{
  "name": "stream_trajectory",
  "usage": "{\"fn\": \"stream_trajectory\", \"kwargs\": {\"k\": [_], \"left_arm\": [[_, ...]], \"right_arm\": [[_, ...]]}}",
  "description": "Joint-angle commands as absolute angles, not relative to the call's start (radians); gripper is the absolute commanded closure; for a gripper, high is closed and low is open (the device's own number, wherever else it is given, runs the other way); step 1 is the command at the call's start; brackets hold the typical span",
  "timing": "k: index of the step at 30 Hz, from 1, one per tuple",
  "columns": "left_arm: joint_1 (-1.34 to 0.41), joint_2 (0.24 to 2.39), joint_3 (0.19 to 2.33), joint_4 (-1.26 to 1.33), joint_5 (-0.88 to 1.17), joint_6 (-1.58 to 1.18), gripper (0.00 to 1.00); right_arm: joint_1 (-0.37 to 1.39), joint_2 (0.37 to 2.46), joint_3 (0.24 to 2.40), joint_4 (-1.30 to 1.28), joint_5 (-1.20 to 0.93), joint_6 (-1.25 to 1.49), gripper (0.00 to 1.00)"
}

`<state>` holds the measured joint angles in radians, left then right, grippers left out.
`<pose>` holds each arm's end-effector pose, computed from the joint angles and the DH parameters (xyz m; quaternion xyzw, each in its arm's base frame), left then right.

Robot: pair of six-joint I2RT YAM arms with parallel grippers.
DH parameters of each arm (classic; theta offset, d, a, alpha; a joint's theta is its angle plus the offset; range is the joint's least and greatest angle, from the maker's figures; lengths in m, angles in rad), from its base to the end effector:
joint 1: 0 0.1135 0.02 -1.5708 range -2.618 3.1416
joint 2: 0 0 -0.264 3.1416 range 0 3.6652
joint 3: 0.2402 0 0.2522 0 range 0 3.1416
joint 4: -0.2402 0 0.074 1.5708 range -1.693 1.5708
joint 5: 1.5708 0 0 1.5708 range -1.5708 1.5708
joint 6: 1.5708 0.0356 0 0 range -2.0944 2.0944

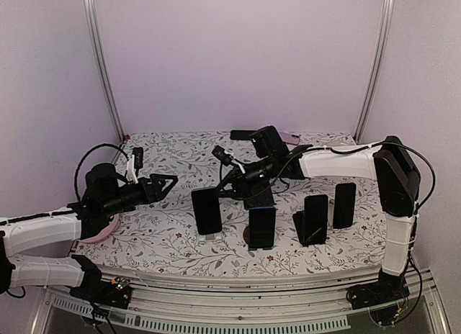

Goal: Place the phone on the phone stand

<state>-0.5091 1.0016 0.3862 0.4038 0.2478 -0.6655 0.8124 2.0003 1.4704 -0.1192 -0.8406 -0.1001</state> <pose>0.1865 -0.1141 0.2207 0.0171 0.7756 -0.4256 0.4659 0.2899 0.3445 0.2224 -0.5232 0.6541 0.4841 0.2531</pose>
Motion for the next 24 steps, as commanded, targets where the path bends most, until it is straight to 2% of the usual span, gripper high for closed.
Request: {"fn": "stream_trajectory", "kwargs": {"k": [1, 24], "left_arm": [[-0.494, 1.003, 0.401, 0.43, 0.263, -0.652, 0.21], [-0.491, 0.984, 0.396, 0.42, 0.265, -0.653, 0.21]], "right_arm": [[0.81, 1.994, 1.451, -0.027, -0.846, -0.078, 0.98], [0.812, 1.997, 1.39, 0.041, -0.827, -0.013, 0.98]]}}
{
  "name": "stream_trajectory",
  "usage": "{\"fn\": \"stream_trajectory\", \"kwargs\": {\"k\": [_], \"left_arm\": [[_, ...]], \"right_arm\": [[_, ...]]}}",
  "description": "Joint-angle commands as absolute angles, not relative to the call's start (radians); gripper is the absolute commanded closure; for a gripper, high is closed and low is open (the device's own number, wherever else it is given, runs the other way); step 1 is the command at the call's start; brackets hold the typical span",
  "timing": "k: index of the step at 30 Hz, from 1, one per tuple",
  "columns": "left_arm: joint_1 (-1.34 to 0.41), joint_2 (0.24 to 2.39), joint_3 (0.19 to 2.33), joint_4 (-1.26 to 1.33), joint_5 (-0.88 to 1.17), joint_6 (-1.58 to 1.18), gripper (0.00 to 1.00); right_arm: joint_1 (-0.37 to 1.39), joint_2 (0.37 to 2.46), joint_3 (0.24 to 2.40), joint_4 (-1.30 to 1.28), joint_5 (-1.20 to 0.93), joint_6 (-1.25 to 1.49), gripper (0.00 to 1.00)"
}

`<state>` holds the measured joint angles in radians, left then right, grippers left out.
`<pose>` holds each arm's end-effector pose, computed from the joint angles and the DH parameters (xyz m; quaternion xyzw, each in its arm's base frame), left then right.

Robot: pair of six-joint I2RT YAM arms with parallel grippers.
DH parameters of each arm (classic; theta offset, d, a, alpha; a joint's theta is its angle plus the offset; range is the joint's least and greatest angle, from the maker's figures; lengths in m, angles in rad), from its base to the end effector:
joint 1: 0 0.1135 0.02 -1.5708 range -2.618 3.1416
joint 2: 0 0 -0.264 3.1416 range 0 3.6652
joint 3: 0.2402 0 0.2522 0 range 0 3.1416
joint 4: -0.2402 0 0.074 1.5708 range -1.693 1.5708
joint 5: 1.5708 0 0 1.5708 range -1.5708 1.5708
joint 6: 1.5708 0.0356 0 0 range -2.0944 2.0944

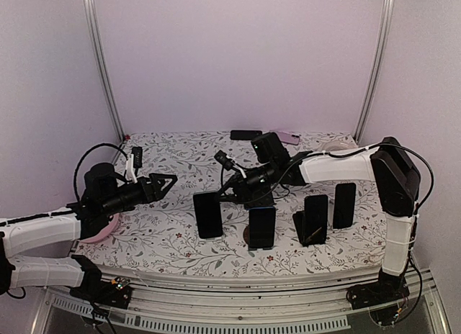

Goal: Place the phone on the phone stand

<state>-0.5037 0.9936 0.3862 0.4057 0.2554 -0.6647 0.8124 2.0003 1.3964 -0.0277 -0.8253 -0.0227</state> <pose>0.1862 -0.1129 0.2225 0.0185 0.7724 -0.4282 0.4687 0.2870 0.3409 0.2059 -0.4972 0.6731 0.4896 0.2451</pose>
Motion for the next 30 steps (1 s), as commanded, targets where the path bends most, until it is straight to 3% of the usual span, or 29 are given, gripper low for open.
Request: {"fn": "stream_trajectory", "kwargs": {"k": [1, 30], "left_arm": [[-0.491, 0.984, 0.397, 0.42, 0.265, -0.652, 0.21], [-0.488, 0.994, 0.407, 0.422, 0.282, -0.645, 0.21]], "right_arm": [[0.811, 1.998, 1.389, 0.044, -0.827, -0.011, 0.98], [0.832, 2.014, 1.351, 0.077, -0.782, 0.034, 0.97]]}}
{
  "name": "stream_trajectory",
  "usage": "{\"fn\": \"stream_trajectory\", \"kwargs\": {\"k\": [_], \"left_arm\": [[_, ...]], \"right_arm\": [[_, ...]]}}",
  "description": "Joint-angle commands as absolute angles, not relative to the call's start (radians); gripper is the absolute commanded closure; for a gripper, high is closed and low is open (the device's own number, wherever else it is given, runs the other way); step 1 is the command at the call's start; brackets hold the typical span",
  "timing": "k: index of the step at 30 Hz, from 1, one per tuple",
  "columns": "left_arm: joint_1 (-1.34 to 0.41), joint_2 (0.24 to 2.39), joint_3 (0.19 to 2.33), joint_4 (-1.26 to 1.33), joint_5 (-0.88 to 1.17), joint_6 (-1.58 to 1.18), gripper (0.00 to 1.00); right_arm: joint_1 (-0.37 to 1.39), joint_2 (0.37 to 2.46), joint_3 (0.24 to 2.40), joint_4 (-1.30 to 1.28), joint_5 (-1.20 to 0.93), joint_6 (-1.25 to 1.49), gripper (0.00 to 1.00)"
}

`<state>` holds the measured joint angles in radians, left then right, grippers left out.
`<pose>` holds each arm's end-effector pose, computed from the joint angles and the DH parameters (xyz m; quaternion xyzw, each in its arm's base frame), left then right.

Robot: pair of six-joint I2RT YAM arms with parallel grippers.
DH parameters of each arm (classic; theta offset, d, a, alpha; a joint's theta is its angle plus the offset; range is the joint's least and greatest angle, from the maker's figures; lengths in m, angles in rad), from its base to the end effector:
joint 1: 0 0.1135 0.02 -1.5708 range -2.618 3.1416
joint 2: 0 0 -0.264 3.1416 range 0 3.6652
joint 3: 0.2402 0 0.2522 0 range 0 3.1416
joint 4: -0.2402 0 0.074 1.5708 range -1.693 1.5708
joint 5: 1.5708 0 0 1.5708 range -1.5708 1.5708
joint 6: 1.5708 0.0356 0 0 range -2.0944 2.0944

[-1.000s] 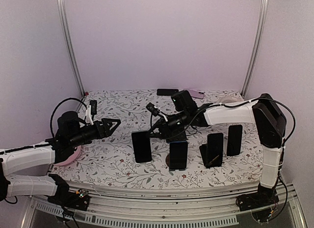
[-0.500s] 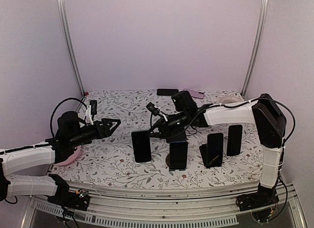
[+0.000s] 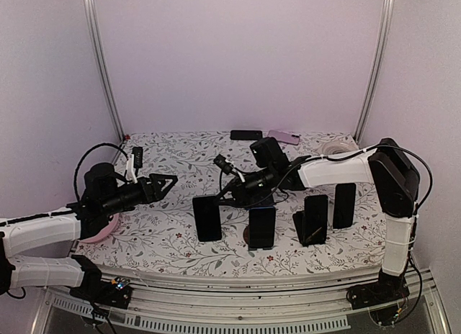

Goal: Place the phone on the phone stand

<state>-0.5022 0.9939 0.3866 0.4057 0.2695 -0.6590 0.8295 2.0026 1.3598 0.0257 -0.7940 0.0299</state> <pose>0.1861 -0.1130 0.2226 0.0246 0.7719 -0.4307 0.4669 0.2806 0.3441 0.1972 -0.4824 0.6857 0.4886 0.2417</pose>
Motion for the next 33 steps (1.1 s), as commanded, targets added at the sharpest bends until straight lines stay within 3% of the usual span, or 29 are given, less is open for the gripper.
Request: {"fn": "stream_trajectory", "kwargs": {"k": [1, 5, 18, 27, 33], "left_arm": [[-0.488, 0.992, 0.407, 0.422, 0.282, -0.645, 0.21], [-0.488, 0.986, 0.401, 0.421, 0.281, -0.646, 0.21], [-0.486, 0.979, 0.398, 0.423, 0.282, -0.649, 0.19], [-0.486, 0.981, 0.412, 0.418, 0.281, -0.645, 0.09], [-0.486, 1.001, 0.464, 0.385, 0.259, -0.618, 0.03]], "right_arm": [[0.831, 2.014, 1.349, 0.077, -0.778, 0.033, 0.97], [0.832, 2.013, 1.352, 0.064, -0.77, 0.024, 0.93], [0.832, 1.971, 1.364, 0.032, -0.746, 0.014, 0.34], [0.826, 1.906, 1.387, 0.0, -0.692, 0.033, 0.01], [0.785, 1.857, 1.425, -0.049, -0.634, 0.076, 0.01]]}}
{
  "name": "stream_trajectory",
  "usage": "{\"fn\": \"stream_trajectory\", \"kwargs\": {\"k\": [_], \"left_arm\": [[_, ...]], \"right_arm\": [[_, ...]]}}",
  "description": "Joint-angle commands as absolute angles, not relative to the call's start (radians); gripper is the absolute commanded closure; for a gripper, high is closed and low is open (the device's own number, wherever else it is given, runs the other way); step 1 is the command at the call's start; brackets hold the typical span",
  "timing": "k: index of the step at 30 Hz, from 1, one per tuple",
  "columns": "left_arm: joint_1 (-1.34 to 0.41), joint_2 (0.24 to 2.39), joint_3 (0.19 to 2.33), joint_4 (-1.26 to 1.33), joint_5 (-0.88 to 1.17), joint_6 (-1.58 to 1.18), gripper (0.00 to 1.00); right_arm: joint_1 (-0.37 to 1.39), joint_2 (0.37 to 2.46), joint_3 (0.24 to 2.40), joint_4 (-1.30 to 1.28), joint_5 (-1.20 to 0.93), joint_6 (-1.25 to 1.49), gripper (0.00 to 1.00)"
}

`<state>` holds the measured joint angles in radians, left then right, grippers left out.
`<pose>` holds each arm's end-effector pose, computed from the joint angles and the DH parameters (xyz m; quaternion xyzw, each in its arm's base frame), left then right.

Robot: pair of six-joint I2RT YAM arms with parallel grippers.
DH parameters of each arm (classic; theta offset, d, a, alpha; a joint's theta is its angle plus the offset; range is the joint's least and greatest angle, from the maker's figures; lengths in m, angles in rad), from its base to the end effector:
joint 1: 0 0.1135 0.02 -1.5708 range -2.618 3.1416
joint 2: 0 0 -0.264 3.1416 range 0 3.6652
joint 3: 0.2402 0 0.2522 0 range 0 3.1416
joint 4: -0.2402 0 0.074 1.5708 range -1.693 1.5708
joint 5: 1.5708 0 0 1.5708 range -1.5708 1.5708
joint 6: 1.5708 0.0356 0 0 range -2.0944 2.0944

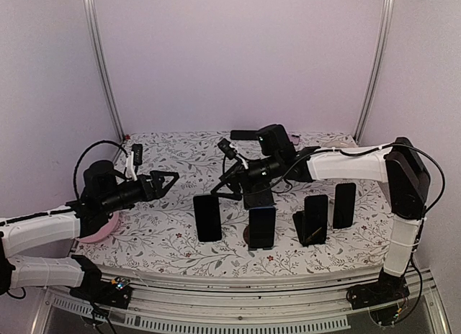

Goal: Place the phone on the phone stand
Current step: Place the phone on the phone stand, then pick up the phone stand at the center of the board.

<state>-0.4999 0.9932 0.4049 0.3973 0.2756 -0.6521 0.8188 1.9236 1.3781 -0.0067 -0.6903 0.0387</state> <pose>0.1877 -0.1136 0.2281 0.0291 0.7684 -0.4322 0.4710 0.2827 0.3355 0.2322 -0.4650 0.6972 0.4594 0.2945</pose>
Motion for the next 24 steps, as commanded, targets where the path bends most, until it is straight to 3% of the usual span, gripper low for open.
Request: {"fn": "stream_trajectory", "kwargs": {"k": [1, 17, 24], "left_arm": [[-0.486, 1.007, 0.476, 0.38, 0.258, -0.611, 0.03], [-0.465, 1.126, 0.66, 0.327, 0.281, -0.53, 0.03], [-0.456, 1.164, 0.672, 0.341, 0.303, -0.539, 0.03]], "right_arm": [[0.779, 1.846, 1.431, -0.061, -0.616, 0.084, 0.01], [0.646, 1.744, 1.433, -0.318, -0.253, 0.182, 0.01], [0.63, 1.819, 1.501, -0.469, -0.133, 0.146, 0.01]]}}
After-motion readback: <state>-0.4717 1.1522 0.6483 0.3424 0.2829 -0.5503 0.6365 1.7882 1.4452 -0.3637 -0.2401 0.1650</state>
